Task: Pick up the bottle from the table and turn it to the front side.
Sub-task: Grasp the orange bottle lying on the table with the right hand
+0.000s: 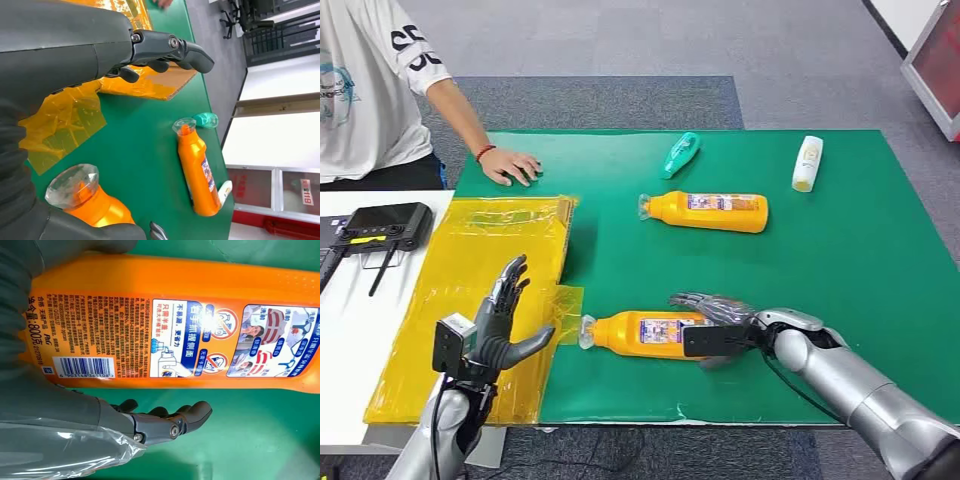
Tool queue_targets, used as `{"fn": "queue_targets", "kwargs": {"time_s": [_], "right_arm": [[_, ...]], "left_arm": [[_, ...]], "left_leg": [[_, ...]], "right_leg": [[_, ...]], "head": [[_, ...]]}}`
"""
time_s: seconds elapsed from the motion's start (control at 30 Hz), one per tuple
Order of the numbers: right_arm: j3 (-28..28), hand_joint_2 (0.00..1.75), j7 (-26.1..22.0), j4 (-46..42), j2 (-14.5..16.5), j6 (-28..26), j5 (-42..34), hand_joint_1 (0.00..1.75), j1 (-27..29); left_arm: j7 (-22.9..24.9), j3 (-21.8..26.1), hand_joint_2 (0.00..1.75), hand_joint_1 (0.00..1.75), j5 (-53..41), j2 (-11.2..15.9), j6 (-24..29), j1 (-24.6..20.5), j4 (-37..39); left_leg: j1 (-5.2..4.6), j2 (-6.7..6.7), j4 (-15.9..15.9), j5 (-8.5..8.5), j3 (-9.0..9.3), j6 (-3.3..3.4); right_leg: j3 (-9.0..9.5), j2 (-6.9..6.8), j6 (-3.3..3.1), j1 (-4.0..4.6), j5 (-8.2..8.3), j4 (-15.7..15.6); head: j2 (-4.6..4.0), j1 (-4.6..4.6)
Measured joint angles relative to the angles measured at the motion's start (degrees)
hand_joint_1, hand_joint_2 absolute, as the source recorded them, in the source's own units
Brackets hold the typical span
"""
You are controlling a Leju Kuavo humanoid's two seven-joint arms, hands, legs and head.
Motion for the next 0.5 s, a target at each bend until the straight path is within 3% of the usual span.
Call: {"fn": "queue_targets", "kwargs": {"time_s": [0.17, 0.3, 0.43, 0.5], "right_arm": [[-0.1, 1.75, 0.0, 0.2, 0.1, 0.1, 0.1, 0.03, 0.0], [-0.1, 1.75, 0.0, 0.4, 0.2, 0.1, 0.1, 0.67, 0.0], [-0.2, 1.75, -0.2, 0.5, 0.2, 0.1, 0.1, 1.5, 0.0], [-0.2, 1.75, -0.2, 0.6, 0.3, 0.0, 0.0, 1.43, 0.0]], "left_arm": [[0.0, 0.0, 1.75, 0.0, 0.0, 0.0, 0.0, 0.0, 0.1], [0.0, 0.0, 1.75, 0.0, 0.0, 0.0, 0.0, 0.0, 0.2], [0.0, 0.0, 1.75, 0.0, 0.1, 0.0, 0.0, 0.0, 0.2], [0.0, 0.0, 1.75, 0.0, 0.2, 0.0, -0.1, -0.1, 0.2]], "left_leg": [[0.0, 0.0, 0.0, 0.0, 0.0, 0.0], [0.0, 0.0, 0.0, 0.0, 0.0, 0.0], [0.0, 0.0, 0.0, 0.0, 0.01, 0.0], [0.0, 0.0, 0.0, 0.0, 0.01, 0.0]], "right_leg": [[0.01, 0.0, 0.0, 0.0, 0.0, 0.0], [0.01, 0.0, 0.0, 0.0, 0.0, 0.0], [0.01, 0.0, 0.0, 0.0, 0.0, 0.0], [0.01, 0.0, 0.0, 0.0, 0.0, 0.0]], "head": [[0.0, 0.01], [0.0, 0.01], [0.0, 0.0], [0.0, 0.0]]}}
